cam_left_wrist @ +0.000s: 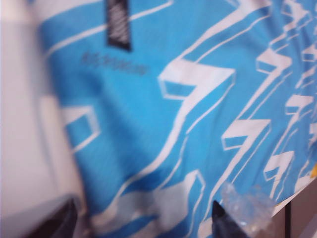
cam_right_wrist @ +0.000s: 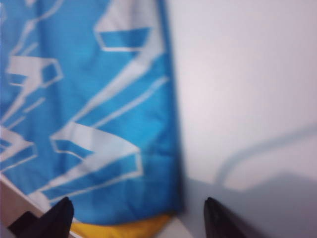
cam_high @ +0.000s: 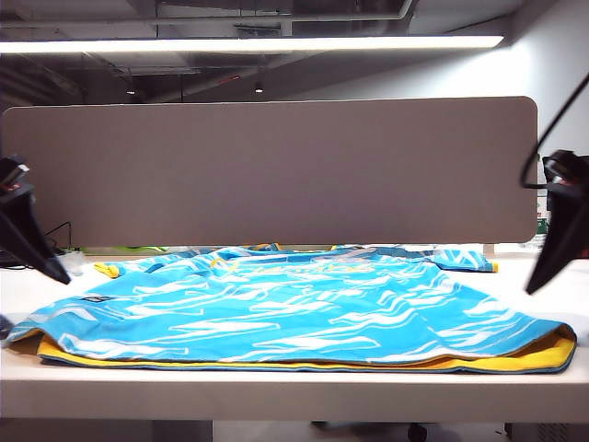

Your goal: Fold the bottom side of the soccer jersey horizontally towards the center, about one-third of the way, then fold the sleeve back towards the center, creating a straight line along the edge of the the soccer jersey, and finally fold the bottom of the soccer jersey up towards the top, creating a neat rectangle.

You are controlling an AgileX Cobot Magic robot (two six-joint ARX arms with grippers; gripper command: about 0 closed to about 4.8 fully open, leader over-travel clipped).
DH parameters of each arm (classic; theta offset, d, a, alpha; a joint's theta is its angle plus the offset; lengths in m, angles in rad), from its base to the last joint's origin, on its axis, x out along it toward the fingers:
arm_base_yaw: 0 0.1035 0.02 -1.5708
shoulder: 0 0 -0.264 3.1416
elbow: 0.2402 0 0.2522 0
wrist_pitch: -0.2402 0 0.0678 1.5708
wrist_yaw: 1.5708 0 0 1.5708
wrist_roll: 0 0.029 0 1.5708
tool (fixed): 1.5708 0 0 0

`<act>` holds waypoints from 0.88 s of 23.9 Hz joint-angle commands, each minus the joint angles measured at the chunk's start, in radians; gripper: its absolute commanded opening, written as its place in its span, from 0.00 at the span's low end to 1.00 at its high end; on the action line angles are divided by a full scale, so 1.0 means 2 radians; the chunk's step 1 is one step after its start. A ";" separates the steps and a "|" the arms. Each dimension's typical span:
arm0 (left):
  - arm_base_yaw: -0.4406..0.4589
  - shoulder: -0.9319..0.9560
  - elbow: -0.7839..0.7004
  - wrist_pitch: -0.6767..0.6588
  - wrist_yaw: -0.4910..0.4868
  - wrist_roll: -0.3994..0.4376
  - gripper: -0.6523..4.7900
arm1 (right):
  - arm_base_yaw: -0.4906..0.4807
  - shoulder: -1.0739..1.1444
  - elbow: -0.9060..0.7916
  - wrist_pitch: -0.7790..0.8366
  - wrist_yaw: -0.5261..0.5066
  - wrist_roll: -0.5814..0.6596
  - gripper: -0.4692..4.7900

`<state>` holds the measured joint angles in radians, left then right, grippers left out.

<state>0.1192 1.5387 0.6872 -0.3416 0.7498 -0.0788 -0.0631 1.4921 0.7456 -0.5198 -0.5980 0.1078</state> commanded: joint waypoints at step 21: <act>-0.062 -0.021 -0.008 -0.018 -0.022 -0.051 0.11 | 0.072 0.002 -0.004 0.013 -0.061 0.035 0.07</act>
<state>-0.0025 1.5444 0.6716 -0.2703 0.6708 -0.1505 0.0795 1.5414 0.7353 -0.4400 -0.6918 0.1902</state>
